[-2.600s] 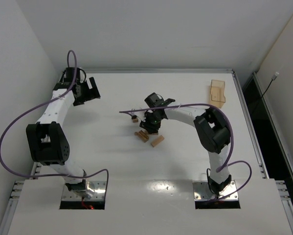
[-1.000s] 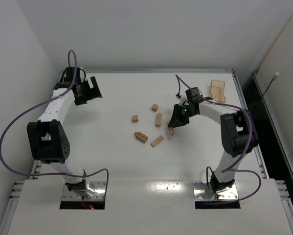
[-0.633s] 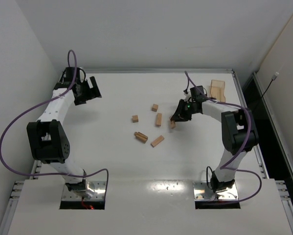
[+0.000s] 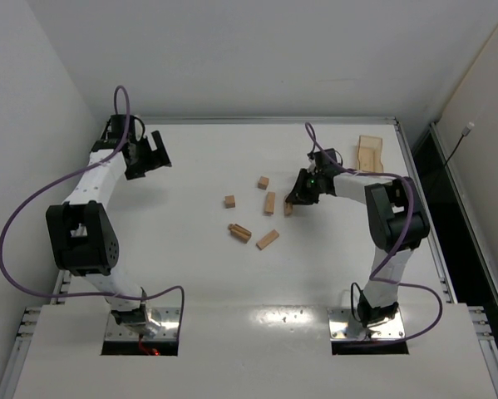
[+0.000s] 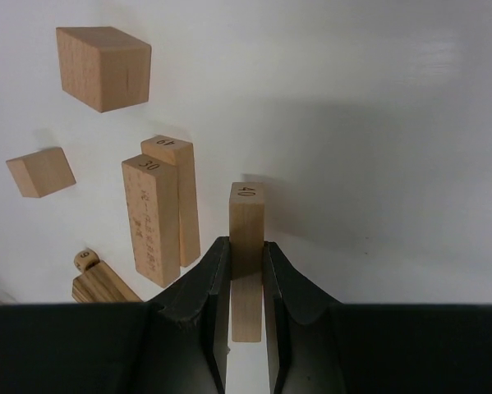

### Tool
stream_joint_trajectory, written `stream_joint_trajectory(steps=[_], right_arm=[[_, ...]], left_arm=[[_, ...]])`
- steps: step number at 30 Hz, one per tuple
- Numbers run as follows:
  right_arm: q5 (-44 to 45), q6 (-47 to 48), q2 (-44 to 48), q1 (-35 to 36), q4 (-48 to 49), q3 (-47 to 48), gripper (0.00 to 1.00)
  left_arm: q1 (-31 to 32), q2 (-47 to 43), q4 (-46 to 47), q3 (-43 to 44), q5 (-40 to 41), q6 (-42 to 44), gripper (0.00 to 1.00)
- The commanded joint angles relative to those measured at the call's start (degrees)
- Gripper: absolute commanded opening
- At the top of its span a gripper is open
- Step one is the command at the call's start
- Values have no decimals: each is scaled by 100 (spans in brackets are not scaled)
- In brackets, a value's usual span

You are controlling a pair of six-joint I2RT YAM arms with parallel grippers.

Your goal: Build the wood block tower

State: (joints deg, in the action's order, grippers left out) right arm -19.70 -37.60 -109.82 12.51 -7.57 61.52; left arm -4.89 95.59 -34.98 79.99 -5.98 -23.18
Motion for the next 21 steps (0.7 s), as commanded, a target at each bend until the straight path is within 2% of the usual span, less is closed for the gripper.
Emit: stream_joint_trajectory(steps=[1, 21], right_arm=[[-16, -203, -65, 181, 405, -26, 0], [-16, -484, -628, 620, 511, 501, 0]], left_arm=[[-126, 21, 158, 228, 26, -29, 87], [-337, 126, 158, 228, -79, -29, 87]])
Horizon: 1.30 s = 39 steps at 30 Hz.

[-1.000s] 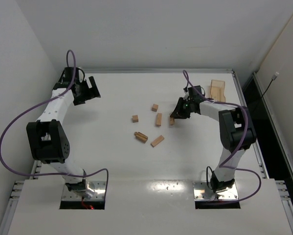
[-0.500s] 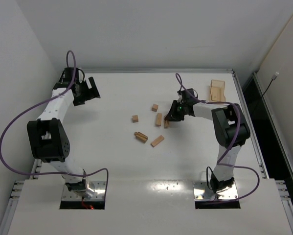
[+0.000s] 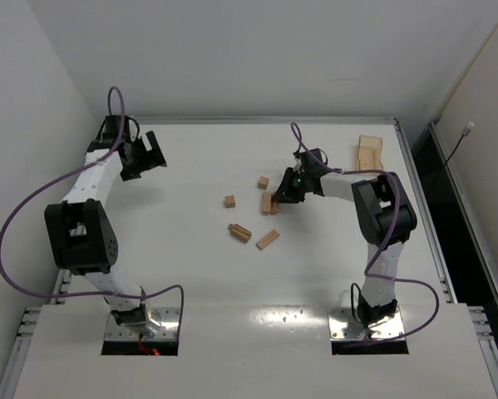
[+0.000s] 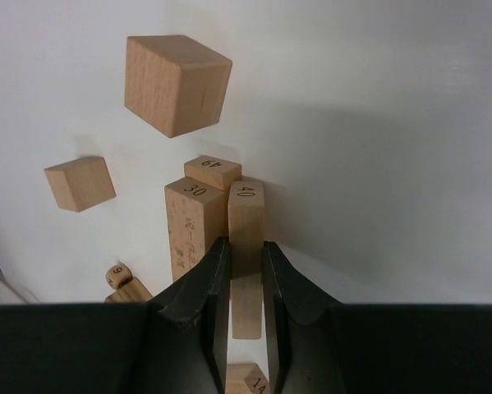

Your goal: Build the wood block tower

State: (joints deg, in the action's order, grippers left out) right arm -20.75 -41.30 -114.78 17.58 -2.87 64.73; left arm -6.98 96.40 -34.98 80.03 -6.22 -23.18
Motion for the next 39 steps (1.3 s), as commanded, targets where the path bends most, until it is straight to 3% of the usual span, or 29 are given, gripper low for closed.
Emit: stream_joint_trajectory(steps=[1, 16, 32, 39], right_arm=[[89, -115, -193, 114, 41, 180, 0], [89, -282, -246, 325, -11, 180, 0], [-25, 52, -27, -317, -186, -162, 0], [97, 254, 88, -554, -686, -162, 19]], left_arm=[[-128, 46, 158, 224, -55, -29, 87], [-181, 98, 158, 224, -160, -29, 87], [-181, 204, 158, 224, -275, -81, 87], [-181, 204, 158, 224, -327, -81, 87]])
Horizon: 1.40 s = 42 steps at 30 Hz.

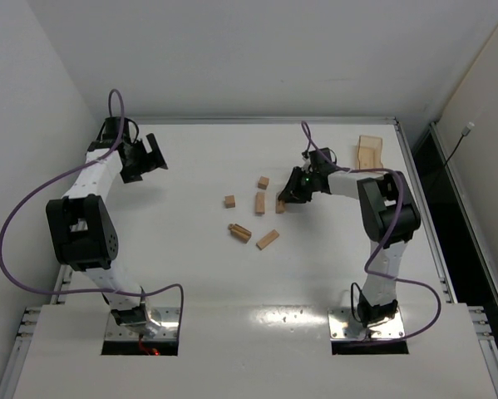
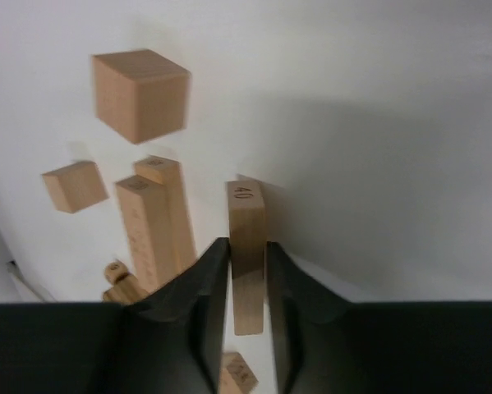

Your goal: Build the wood block tower

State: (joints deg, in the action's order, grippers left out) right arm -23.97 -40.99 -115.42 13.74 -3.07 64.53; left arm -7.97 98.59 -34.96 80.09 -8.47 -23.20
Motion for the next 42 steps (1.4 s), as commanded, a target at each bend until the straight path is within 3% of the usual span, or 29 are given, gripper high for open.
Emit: stream_joint_trajectory(steps=[1, 3, 5, 7, 13, 19, 22, 27, 29, 35, 42], right_arm=[[480, 336, 229, -239, -729, -143, 25], [646, 398, 353, -310, -905, -195, 32], [726, 460, 423, -389, -984, -195, 46], [788, 548, 493, -460, -1064, -195, 51], [578, 1171, 1063, -521, -1196, -143, 50], [-379, 3594, 1811, -3, -1659, -11, 42], [-1495, 5378, 2093, 137, -2161, 51, 44], [-2085, 8652, 2032, 550, -4205, 515, 45], [-2086, 9508, 2032, 717, -4499, 621, 46], [-1280, 10776, 2154, 1586, -4668, 658, 49], [-706, 11490, 1857, 2352, -4685, 596, 50]], left_arm=[[-82, -15, 156, 217, -102, -79, 87], [-82, -15, 156, 217, -102, -79, 87], [-82, -15, 208, 217, -102, -79, 87], [-82, -15, 209, 217, -155, -132, 87], [-82, -15, 209, 217, -155, -132, 87], [-82, -120, 209, 164, -242, -36, 87], [-82, -190, 156, 112, -593, 403, 87], [-82, -270, -28, 59, -884, 685, 87], [-82, -270, -28, 112, -884, 746, 87], [-82, -270, -143, 164, -937, 800, 90], [-82, -164, -195, 287, -937, 800, 98]])
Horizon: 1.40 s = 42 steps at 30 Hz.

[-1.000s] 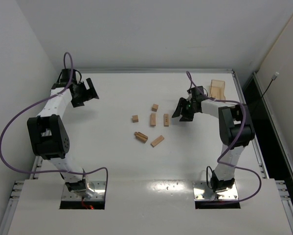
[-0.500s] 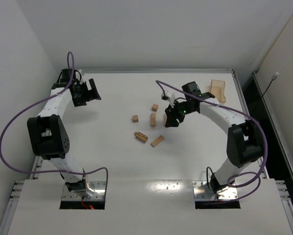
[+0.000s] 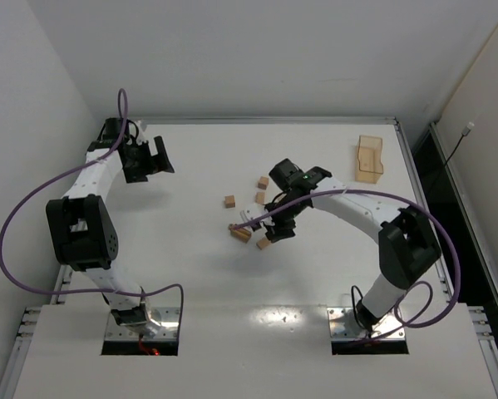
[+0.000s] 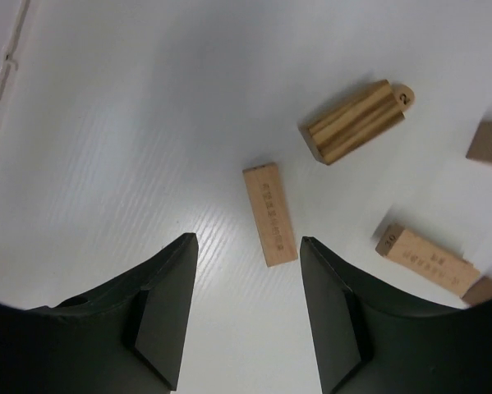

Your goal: Build the wood block tower

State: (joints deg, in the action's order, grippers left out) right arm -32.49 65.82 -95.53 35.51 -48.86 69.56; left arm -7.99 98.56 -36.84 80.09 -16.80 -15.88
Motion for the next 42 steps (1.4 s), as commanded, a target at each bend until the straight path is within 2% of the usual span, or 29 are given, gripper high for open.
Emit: stream_joint_trajectory(steps=[1, 9, 18, 42], right_arm=[[199, 809, -133, 228, -106, 93, 50], [744, 862, -966, 413, -343, 593, 47], [1069, 862, -1433, 413, -343, 945, 43], [1666, 854, -1917, 686, -511, 1165, 43]], left_arm=[[-80, -162, -68, 287, -104, 120, 98], [-80, 4, -130, 340, 10, 120, 98], [-80, 110, -130, 393, 10, 120, 98], [-80, 436, -130, 498, -43, 67, 98]])
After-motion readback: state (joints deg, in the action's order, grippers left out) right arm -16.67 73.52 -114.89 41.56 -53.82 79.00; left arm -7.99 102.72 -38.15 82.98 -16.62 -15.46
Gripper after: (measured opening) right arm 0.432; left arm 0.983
